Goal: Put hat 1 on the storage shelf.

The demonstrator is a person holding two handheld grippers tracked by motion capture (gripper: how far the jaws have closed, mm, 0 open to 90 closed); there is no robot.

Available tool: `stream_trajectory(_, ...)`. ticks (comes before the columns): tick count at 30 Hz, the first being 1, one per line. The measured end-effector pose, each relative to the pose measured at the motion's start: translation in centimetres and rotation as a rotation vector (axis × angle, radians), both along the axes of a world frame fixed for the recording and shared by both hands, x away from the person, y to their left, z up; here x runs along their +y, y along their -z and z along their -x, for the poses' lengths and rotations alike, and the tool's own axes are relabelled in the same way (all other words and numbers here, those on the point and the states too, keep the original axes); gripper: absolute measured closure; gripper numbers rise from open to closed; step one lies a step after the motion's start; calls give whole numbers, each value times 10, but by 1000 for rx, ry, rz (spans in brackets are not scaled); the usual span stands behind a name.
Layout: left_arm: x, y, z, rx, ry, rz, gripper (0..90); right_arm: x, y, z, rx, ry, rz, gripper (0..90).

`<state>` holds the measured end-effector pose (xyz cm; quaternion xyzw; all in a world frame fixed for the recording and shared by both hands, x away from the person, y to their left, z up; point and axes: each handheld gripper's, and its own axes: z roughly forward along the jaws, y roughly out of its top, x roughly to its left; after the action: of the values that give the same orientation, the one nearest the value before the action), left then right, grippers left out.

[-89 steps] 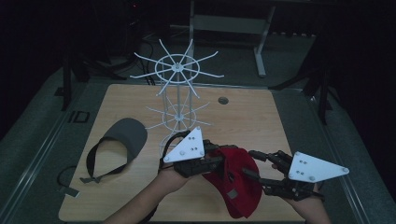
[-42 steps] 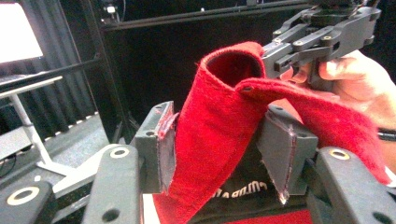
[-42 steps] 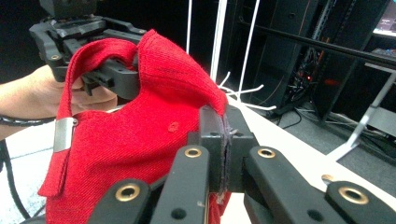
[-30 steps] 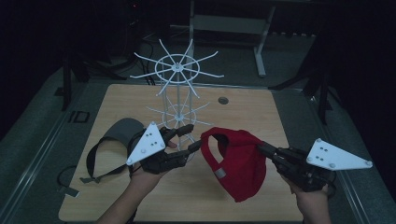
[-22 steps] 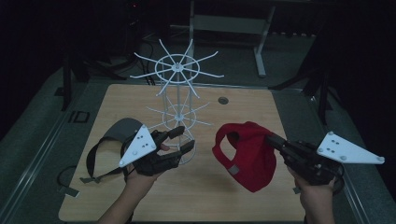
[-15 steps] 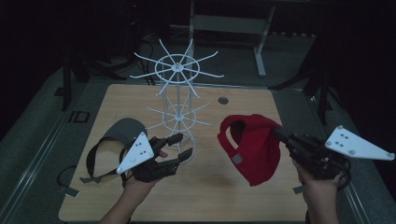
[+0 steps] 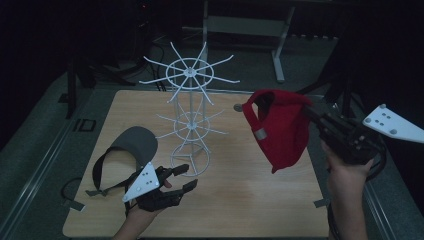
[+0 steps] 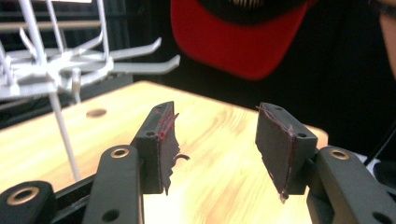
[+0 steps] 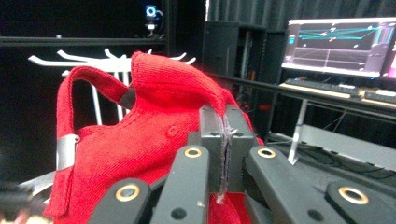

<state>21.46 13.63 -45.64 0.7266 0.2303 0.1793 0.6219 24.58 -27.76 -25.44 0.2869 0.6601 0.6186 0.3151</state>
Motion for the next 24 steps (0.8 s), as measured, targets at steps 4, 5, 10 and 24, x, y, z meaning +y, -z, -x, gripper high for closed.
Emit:
stream_trajectory(4, 7, 16, 1, 33, -13, -13, 484, 5, -10, -11, -13, 23, -1, 890)
stream_trajectory(5, 9, 20, 1, 41, -19, -10, 484, 7, -12, -14, -13, 28, -3, 890)
stream_trajectory(10, 18, 34, 3, 72, -45, 7, 485, 17, -21, -28, -12, 48, -9, 890)
stream_trajectory(24, 28, 45, 5, 80, -81, 27, 485, 43, -10, -58, 48, 62, 48, 890)
